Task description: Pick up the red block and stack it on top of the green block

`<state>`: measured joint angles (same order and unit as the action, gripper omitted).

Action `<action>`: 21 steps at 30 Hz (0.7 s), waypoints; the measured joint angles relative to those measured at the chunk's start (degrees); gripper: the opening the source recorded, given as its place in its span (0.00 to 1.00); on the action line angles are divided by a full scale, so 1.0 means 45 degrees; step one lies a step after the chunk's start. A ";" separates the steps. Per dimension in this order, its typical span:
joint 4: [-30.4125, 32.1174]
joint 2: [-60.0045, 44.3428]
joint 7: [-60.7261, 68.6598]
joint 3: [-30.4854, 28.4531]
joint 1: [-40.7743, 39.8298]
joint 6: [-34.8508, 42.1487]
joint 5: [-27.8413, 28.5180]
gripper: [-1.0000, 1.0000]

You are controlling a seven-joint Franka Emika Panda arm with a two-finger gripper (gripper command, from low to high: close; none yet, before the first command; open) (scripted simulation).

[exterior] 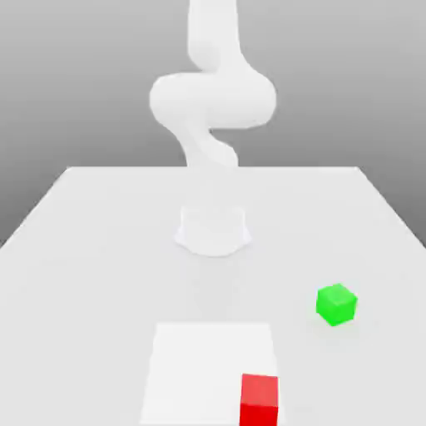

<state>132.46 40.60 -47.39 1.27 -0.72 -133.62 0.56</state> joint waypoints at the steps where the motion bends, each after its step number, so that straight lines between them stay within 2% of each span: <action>1: 0.0065 -0.0502 -0.0155 0.0116 -0.0060 -0.0176 0.0062 0.50; 21: 0.1272 -0.9762 -0.2924 0.1390 -0.0288 -0.3441 0.1072 0.50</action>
<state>138.18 -3.33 -60.55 7.52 -2.02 -149.10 5.39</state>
